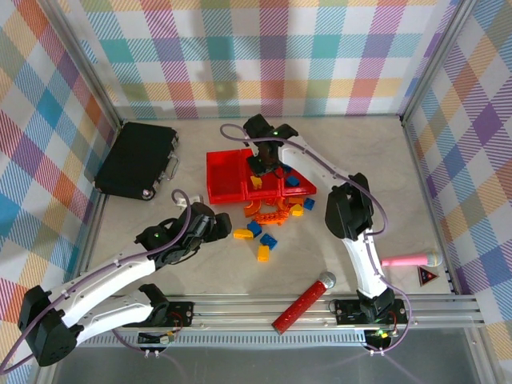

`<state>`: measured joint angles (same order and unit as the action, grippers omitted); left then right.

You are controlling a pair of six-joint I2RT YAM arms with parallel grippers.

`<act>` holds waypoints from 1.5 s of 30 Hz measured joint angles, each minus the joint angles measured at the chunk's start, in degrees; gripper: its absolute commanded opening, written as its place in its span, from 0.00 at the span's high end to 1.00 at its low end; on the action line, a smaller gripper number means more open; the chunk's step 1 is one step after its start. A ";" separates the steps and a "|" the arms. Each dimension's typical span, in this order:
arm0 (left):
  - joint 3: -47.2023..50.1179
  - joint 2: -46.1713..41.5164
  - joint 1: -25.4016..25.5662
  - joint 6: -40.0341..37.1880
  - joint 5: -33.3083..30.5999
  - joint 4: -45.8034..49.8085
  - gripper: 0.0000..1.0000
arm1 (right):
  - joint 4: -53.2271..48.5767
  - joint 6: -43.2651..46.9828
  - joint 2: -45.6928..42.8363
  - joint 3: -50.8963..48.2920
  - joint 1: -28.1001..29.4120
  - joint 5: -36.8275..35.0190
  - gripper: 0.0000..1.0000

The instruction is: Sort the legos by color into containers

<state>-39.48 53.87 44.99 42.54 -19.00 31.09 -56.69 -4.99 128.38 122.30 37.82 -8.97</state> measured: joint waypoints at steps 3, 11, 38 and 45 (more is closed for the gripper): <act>0.11 -0.15 0.00 0.00 0.00 0.00 0.00 | 0.02 0.37 1.86 0.52 0.00 -0.07 0.73; 0.87 -0.37 0.00 0.02 -0.02 0.02 0.00 | -0.02 1.49 5.16 1.25 0.00 -1.51 0.67; 1.86 -0.85 0.00 0.04 0.04 -0.24 0.00 | 0.96 -1.70 -16.39 -8.00 0.00 -1.90 0.59; 1.99 -0.63 0.00 0.04 0.11 -1.55 0.00 | 3.54 -5.57 -26.69 -21.49 -0.24 -2.29 0.49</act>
<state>-37.50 53.23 44.99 42.59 -18.90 29.54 -53.15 -10.57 101.69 100.82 37.58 -11.27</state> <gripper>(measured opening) 0.997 0.489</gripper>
